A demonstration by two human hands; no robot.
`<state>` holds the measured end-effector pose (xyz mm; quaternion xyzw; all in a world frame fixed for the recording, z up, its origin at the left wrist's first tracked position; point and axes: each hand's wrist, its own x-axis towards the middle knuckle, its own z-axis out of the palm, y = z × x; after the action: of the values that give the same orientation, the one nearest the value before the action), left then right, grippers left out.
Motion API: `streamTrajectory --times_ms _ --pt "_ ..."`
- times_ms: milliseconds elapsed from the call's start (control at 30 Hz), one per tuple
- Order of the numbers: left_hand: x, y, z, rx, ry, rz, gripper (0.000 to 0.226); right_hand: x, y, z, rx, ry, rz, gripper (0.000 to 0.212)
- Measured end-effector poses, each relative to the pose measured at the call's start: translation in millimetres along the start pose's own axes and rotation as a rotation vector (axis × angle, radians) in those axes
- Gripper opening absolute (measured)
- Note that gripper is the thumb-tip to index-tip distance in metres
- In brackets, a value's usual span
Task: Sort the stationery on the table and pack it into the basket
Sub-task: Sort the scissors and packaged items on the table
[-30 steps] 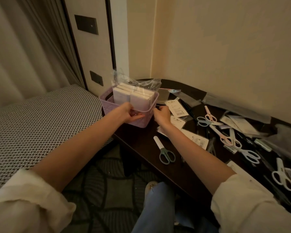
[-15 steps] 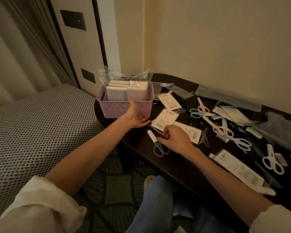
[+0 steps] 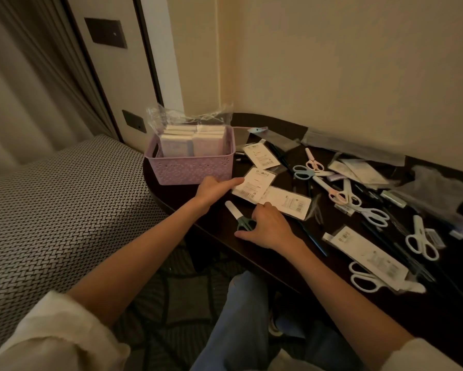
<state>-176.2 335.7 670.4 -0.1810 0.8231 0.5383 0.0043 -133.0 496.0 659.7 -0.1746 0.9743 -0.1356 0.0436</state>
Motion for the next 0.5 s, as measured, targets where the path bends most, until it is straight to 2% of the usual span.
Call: streamTrajectory --times_ms 100,200,267,400,500 --pt "1 -3 8 -0.053 -0.034 -0.097 0.063 -1 -3 -3 0.007 0.015 0.032 0.058" --pt "0 0 10 -0.055 -0.048 -0.136 0.054 -4 -2 -4 0.123 0.069 0.098 0.056" --pt "-2 3 11 -0.076 -0.062 -0.155 0.054 -7 1 -3 0.256 0.084 0.121 0.048" --pt "1 -2 12 -0.013 -0.13 -0.199 0.082 -15 12 -7 0.439 0.19 0.138 0.034" --pt "13 -17 14 0.126 -0.163 -0.18 0.069 -28 21 -16 0.525 0.263 0.143 0.035"
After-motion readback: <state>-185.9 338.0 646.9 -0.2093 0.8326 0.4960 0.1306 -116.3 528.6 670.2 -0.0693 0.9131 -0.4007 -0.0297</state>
